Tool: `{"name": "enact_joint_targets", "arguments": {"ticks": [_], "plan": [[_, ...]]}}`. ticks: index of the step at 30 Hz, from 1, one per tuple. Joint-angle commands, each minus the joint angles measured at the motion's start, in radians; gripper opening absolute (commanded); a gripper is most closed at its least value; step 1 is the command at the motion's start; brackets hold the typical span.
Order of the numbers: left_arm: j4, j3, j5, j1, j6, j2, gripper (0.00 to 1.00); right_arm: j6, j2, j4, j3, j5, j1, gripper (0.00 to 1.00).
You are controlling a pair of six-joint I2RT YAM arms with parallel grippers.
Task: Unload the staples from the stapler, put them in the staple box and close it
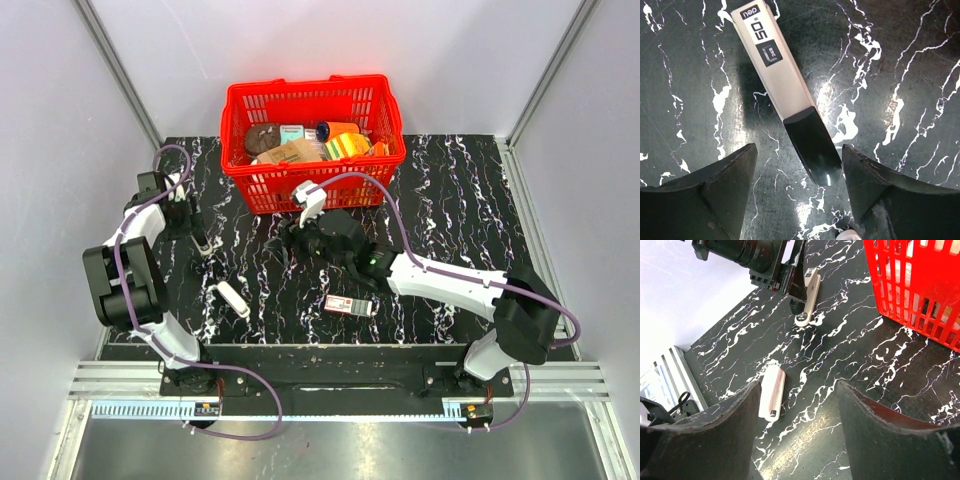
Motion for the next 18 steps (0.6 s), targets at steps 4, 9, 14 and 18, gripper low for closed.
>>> {"name": "enact_joint_targets", "arguments": {"ticks": [4, 9, 14, 18], "plan": [[0.038, 0.065, -0.062, -0.014, -0.047, 0.043, 0.64, 0.017, -0.033, 0.017, -0.009, 0.019, -0.001, 0.65], [0.041, 0.056, -0.064, -0.061, -0.021, 0.063, 0.33, 0.023, -0.041, 0.017, -0.018, 0.022, -0.001, 0.61], [0.043, 0.004, -0.027, -0.142, 0.054, 0.025, 0.16, 0.023, -0.059, 0.011, -0.038, 0.04, -0.001, 0.6], [0.02, -0.023, 0.014, -0.198, 0.103, -0.012, 0.16, 0.021, -0.084, -0.002, -0.051, 0.061, -0.001, 0.6]]}}
